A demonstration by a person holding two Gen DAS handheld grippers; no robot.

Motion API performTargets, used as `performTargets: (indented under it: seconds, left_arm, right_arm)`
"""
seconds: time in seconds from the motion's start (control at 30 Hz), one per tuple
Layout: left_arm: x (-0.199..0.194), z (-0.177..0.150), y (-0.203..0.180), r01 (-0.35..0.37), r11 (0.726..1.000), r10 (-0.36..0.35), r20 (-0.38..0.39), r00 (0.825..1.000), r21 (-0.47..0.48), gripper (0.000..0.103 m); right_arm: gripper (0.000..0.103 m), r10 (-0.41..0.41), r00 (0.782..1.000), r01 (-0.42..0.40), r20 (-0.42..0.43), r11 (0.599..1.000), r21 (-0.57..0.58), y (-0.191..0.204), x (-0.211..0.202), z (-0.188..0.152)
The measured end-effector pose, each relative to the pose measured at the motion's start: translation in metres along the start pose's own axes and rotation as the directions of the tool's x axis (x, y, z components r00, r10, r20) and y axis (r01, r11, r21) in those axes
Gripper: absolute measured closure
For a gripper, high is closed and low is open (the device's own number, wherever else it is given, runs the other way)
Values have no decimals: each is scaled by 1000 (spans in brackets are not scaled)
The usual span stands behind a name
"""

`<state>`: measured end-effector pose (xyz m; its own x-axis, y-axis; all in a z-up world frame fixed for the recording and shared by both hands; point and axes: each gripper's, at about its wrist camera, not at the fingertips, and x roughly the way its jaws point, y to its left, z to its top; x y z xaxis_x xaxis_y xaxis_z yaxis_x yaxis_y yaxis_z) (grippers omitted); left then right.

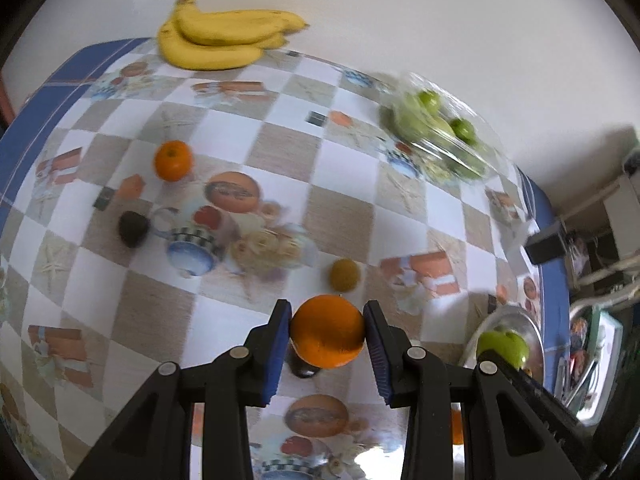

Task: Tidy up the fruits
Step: 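Carry the mandarin and mango over the steel bowl and open both tools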

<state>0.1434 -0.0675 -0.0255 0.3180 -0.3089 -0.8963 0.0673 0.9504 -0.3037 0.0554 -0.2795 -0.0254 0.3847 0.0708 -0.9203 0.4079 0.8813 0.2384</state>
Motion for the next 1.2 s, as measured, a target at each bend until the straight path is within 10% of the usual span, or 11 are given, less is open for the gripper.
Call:
performTargets:
  seconds: [0.63,1.2]
  left_arm:
    - [29,-61,-137,119,934,-82,-121,989,338,63]
    - [45,-74,-148,94,920,-46,-135,990,381,63]
  right_arm:
    - [58,-64,998,61,6,978,197,-82,-15,3]
    - [57,-68,995,82,-73,974,210,-94,10,-6]
